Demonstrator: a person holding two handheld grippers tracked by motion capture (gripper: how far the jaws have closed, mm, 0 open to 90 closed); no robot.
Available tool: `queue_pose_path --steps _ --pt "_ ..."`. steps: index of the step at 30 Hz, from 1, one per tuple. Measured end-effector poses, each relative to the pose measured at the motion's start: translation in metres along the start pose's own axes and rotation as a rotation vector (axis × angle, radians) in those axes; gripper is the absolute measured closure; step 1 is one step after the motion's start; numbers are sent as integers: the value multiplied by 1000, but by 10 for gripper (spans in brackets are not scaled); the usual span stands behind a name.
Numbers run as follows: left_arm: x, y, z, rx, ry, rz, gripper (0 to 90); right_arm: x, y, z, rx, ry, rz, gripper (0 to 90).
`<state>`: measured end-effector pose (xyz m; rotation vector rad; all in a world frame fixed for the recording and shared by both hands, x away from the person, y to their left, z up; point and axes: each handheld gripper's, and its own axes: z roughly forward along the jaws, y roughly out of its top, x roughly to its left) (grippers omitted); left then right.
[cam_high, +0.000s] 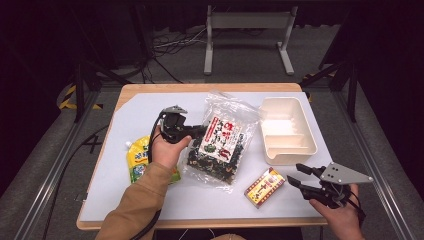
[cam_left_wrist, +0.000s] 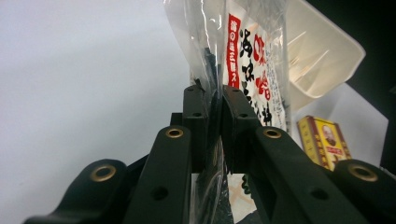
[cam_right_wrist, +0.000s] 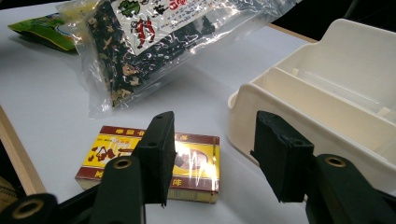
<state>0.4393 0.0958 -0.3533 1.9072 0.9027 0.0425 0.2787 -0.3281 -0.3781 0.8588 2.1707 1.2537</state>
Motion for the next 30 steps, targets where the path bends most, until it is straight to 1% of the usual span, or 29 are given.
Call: queue_pose_path --steps 4,8,12,14,17,19,21,23,24,25,26,30 --pt "-9 2 -12 -44 -9 47 828 0 3 0 -7 3 0 472" --pt "-18 2 -21 -95 -33 69 830 0 7 1 -16 19 9 436" --pt "-24 -1 -29 -146 -59 92 832 0 14 4 -32 51 26 417" --pt "-26 -3 -32 -172 -77 94 833 -1 19 6 -47 65 39 413" --pt "-28 -4 -35 -184 -90 96 833 -2 27 7 -62 74 60 404" --pt "-29 -4 -39 -200 -105 110 833 -3 35 9 -77 88 77 397" --pt "-31 -4 -41 -209 -107 116 837 -5 46 11 -94 95 97 393" --pt "-32 -4 -43 -216 -105 122 842 -9 54 14 -97 101 117 391" --pt "-33 -4 -44 -219 -108 118 843 -11 59 16 -95 107 133 389" --pt "-33 -4 -45 -225 -107 125 843 -14 63 18 -92 108 145 387" --pt "-33 -4 -45 -225 -107 125 845 -14 63 18 -92 108 145 387" --pt "-37 -4 -49 -250 -112 134 847 -25 77 27 -95 133 206 359"
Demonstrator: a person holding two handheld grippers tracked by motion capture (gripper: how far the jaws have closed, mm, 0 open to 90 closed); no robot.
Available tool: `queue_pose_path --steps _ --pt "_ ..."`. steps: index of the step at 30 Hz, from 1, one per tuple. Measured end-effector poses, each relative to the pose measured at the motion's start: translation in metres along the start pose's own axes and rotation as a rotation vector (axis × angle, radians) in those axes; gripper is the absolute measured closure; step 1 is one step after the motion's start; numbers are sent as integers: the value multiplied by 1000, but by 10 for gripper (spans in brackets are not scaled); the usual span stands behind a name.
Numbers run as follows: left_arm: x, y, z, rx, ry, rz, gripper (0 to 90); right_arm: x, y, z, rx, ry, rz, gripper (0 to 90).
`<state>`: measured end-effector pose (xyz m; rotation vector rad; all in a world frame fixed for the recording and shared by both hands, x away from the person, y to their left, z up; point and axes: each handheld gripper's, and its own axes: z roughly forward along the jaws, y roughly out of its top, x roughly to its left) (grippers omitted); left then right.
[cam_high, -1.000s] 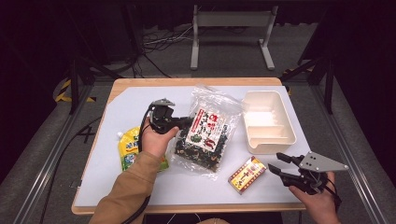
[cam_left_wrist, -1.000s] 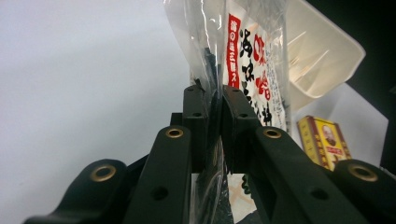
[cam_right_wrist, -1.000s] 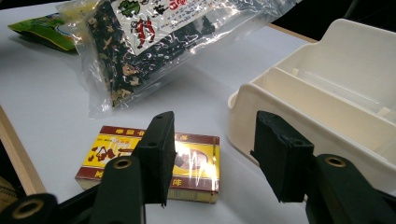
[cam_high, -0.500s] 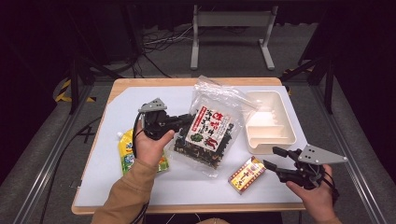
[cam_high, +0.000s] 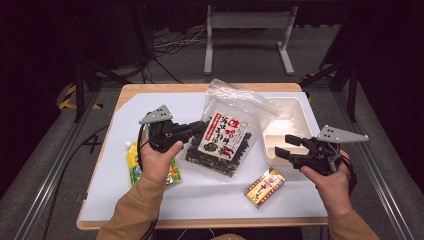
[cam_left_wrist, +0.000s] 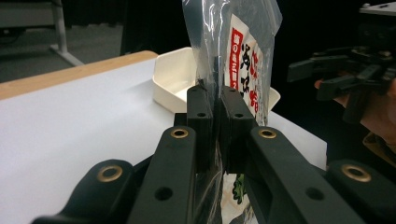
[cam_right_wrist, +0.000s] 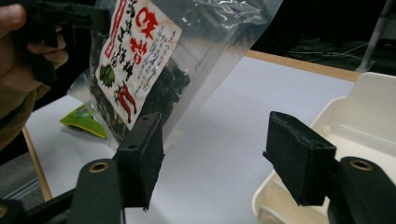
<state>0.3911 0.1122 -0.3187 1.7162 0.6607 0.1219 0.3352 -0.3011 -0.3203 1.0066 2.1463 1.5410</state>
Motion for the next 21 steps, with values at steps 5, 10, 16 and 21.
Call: queue_pose_path --steps 5,10,16,21 --pt "-5 1 -3 -38 -26 29 847 -6 14 11 -33 54 49 320" --pt "-7 0 -4 -62 -62 36 847 -8 23 21 -36 89 70 324" --pt "-9 -1 -4 -69 -82 42 847 -3 35 31 -45 145 76 367" --pt "-9 -2 -3 -77 -89 39 847 -1 40 39 -37 177 96 434"
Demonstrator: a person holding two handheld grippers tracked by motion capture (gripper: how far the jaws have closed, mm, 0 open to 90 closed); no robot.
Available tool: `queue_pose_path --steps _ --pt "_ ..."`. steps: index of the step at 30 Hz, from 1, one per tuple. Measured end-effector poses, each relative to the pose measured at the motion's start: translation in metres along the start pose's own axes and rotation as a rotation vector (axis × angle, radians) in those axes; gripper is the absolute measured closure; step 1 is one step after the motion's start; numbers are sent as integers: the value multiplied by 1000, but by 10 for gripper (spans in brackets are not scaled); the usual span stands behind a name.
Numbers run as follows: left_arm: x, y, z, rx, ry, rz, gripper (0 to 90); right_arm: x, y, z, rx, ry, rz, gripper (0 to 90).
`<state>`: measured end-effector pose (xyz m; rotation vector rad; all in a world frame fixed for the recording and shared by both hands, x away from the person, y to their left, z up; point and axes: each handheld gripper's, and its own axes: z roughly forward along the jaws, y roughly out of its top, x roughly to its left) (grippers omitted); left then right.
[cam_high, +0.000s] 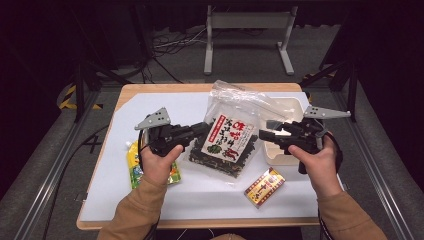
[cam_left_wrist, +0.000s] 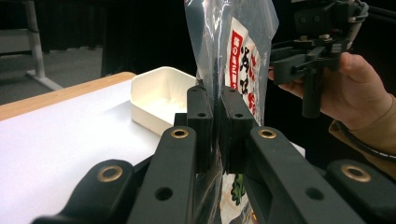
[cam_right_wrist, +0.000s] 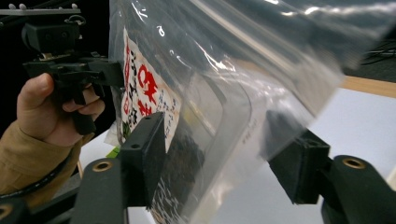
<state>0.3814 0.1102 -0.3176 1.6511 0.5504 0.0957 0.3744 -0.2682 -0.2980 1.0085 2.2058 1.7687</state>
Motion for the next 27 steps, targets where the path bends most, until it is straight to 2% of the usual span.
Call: queue_pose_path --steps 2,6,11,13,16,21,27 --pt "0 0 0 -6 -1 0 847 0 2 4 4 10 5 495" --pt "2 -2 0 -8 1 -4 847 2 6 7 6 29 2 687" --pt "6 -4 0 -6 2 -25 845 6 10 8 14 20 -23 750" --pt "8 -5 1 -3 12 -31 844 9 13 7 24 22 -36 807" --pt "7 -6 1 -1 13 -39 842 13 15 6 23 12 -67 825" --pt "6 -5 2 -2 15 -28 837 20 20 3 23 -17 -122 836" --pt "8 -5 1 -7 16 -23 804 23 23 2 25 -21 -143 844"
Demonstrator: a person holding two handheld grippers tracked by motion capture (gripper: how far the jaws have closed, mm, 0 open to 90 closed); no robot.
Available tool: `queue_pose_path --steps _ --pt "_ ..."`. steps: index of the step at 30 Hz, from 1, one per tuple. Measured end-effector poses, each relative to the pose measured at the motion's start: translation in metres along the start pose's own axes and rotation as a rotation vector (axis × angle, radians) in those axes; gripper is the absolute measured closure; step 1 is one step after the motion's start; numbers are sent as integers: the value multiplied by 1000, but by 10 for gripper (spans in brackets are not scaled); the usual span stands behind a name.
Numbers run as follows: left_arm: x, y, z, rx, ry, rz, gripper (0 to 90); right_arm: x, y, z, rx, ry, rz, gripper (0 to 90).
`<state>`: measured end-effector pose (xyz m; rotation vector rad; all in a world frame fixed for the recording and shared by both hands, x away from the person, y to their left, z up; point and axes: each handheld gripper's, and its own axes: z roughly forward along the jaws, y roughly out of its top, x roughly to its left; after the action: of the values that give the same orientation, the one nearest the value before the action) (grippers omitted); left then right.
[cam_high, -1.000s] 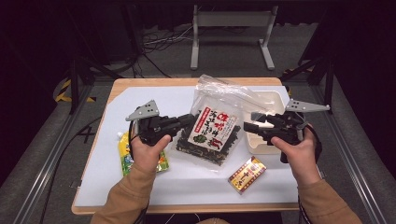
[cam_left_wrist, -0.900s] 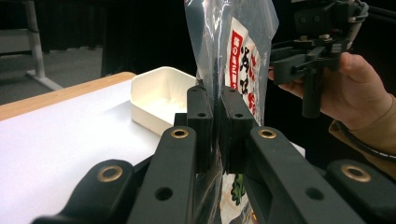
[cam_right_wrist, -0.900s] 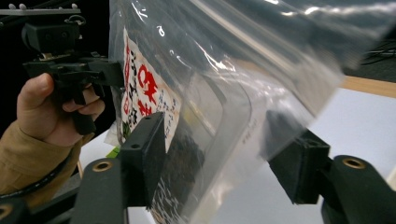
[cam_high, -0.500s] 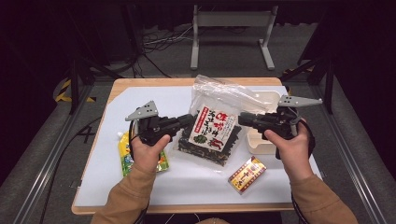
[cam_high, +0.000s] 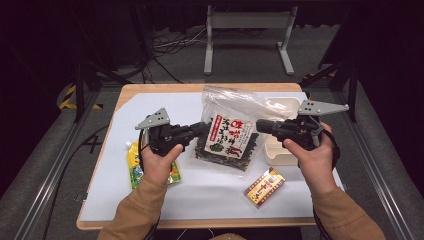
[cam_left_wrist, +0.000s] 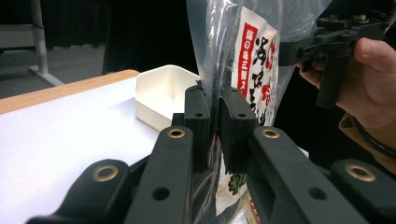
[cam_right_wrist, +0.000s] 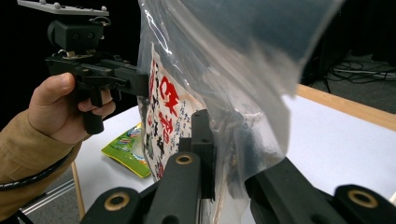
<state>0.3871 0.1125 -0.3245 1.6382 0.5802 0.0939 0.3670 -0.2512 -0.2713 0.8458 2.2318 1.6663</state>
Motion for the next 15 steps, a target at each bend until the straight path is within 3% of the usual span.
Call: queue_pose_path --steps 5,15 --pt "2 0 -2 26 2 -10 727 3 7 -3 8 0 -23 854" --pt "9 -3 -24 46 74 -38 578 1 25 -10 27 -42 -83 854"
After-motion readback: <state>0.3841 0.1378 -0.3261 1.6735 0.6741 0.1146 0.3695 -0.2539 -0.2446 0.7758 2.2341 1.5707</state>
